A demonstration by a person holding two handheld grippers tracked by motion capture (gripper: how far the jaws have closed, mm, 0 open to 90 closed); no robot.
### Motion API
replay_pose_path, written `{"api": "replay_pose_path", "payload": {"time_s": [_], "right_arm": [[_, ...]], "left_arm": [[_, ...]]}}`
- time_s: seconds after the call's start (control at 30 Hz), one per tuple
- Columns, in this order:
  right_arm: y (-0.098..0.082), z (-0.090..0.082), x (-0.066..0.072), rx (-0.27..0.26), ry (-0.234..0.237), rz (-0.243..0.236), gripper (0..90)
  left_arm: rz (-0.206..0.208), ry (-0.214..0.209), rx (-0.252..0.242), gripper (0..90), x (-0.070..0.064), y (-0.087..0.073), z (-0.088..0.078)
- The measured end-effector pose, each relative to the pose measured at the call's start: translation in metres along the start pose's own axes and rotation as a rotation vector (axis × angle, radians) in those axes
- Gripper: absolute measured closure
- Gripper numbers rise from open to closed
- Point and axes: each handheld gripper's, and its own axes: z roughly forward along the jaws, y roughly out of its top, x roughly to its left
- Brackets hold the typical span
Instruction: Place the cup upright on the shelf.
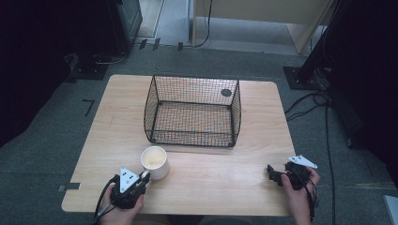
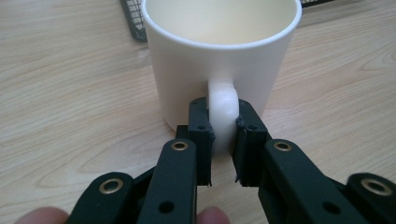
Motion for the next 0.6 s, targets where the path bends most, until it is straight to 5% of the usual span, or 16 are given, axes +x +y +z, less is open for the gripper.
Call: {"api": "replay_pose_path", "payload": {"time_s": [0.6], "right_arm": [[0.000,0.000,0.000,0.000,0.000,-0.001,0.0]], "left_arm": [[0.001,-0.082,-0.104,80.9,0.000,0.033,-0.013]]}}
